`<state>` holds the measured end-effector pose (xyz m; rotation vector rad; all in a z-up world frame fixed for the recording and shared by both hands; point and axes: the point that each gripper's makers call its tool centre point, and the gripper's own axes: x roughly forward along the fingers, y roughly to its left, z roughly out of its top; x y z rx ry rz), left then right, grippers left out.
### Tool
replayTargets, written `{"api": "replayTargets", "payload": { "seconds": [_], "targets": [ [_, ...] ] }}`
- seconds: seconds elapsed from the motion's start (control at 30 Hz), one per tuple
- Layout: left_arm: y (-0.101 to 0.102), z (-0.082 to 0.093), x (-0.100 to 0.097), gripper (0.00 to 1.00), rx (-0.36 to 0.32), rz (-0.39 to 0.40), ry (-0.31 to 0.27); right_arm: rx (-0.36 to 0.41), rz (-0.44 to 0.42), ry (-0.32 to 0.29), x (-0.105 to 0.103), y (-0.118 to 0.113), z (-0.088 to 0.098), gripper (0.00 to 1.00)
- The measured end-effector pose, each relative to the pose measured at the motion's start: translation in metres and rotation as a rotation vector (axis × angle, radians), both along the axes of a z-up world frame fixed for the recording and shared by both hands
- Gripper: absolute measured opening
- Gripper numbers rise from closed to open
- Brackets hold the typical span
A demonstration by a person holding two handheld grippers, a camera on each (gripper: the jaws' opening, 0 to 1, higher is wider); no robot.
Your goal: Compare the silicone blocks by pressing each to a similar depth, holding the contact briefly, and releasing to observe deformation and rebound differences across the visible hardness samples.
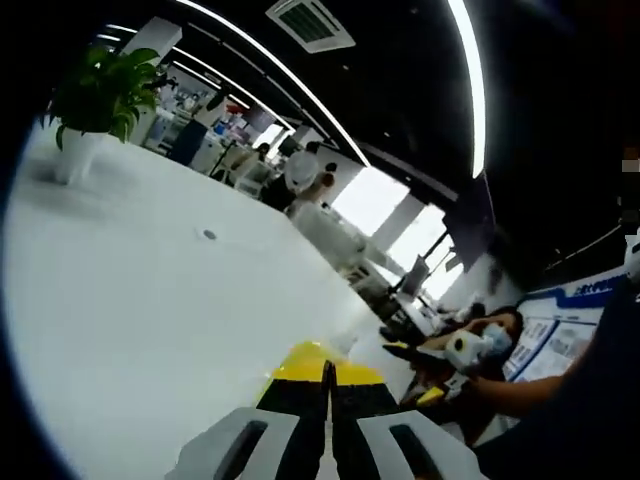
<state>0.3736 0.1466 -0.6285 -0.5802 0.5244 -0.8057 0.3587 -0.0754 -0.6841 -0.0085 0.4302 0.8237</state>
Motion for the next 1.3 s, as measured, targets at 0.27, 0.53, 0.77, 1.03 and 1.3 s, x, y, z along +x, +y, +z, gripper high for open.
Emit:
{"api": "replayTargets", "payload": {
  "seconds": [0.27, 0.53, 0.77, 1.03, 1.3],
  "targets": [
    [0.008, -0.019, 0.008, 0.00, -0.009, 0.025, 0.060, -0.005, -0.003, 0.020, -0.003, -0.002, -0.006, 0.96],
    [0.014, -0.038, 0.013, 0.00, -0.023, 0.056, 0.112, -0.011, -0.009, 0.030, -0.005, 0.000, -0.011, 0.96],
    [0.031, -0.050, 0.025, 0.00, -0.080, 0.134, 0.196, -0.002, -0.011, 0.040, -0.006, 0.003, -0.011, 0.96],
    [0.058, -0.075, 0.038, 0.00, 0.000, 0.198, 0.204, -0.027, -0.010, 0.034, -0.006, 0.003, -0.013, 0.96],
    [0.072, -0.099, 0.045, 0.00, 0.256, 0.146, 0.098, -0.022, -0.013, 0.042, -0.006, 0.005, -0.013, 0.96]
  ]
}}
